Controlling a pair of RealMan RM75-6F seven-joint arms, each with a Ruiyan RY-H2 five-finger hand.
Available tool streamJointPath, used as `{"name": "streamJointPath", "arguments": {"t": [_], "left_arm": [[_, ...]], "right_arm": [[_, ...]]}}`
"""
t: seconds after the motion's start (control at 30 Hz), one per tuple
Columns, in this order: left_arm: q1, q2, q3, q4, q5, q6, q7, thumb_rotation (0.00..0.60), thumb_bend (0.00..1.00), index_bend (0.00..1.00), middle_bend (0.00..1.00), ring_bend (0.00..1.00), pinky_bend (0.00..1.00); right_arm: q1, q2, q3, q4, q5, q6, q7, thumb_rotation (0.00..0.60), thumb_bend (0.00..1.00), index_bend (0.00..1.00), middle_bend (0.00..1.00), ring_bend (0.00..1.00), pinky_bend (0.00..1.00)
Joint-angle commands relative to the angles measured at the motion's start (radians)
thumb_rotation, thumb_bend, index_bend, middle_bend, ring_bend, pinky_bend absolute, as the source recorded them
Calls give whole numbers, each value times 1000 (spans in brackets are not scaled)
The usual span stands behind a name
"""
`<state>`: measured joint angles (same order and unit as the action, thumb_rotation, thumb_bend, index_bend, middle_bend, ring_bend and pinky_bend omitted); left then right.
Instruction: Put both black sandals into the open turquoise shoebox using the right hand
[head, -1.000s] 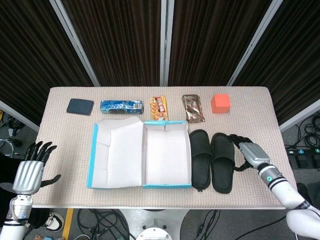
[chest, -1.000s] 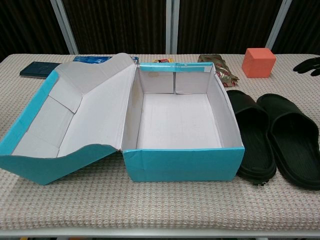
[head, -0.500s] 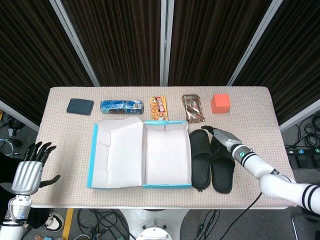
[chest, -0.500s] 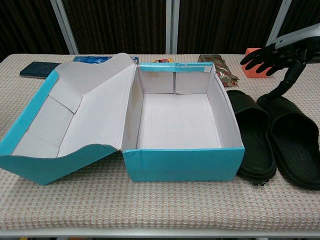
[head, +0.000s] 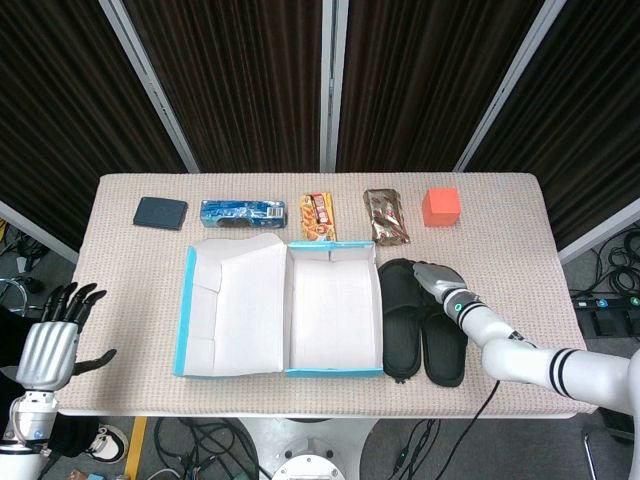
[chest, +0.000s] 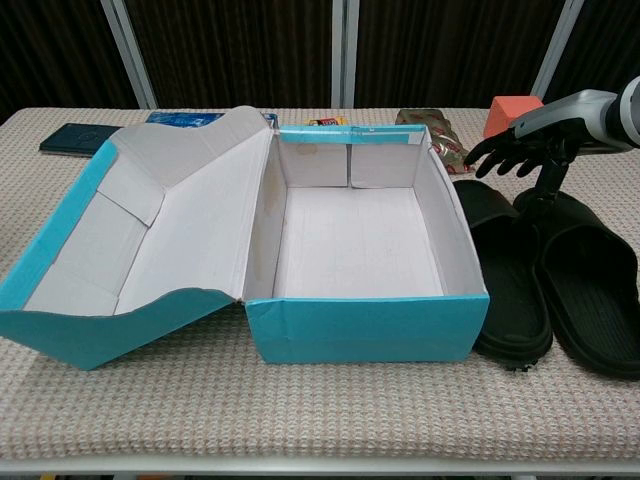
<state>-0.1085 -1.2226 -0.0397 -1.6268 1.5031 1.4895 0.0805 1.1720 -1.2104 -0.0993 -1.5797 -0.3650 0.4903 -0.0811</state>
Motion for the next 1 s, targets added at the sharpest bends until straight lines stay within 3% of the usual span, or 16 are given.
{"name": "streamJointPath", "arguments": {"t": [0.03, 0.43, 0.7, 1.0], "left_arm": [[-1, 0, 1, -1, 1, -3, 2, 600, 89, 161, 102, 26, 36], [-8, -4, 11, -6, -1, -29, 10, 600, 89, 161, 102, 25, 36], [-6, -3, 12, -5, -17, -39, 12, 600, 89, 161, 102, 26, 36], [-8, 0, 11, -6, -23, -48, 3, 600, 89, 161, 102, 25, 36]], "right_arm": [[23, -26, -26, 15, 39, 15, -22, 600, 57, 0, 59, 0, 0], [75, -83, -63, 57, 117, 22, -56, 600, 64, 4, 70, 0, 0], [94, -118, -82, 85, 163, 39, -81, 600, 73, 104, 127, 0, 0], [88, -136, -66, 92, 162, 60, -84, 600, 93, 191, 170, 0, 0]]}}
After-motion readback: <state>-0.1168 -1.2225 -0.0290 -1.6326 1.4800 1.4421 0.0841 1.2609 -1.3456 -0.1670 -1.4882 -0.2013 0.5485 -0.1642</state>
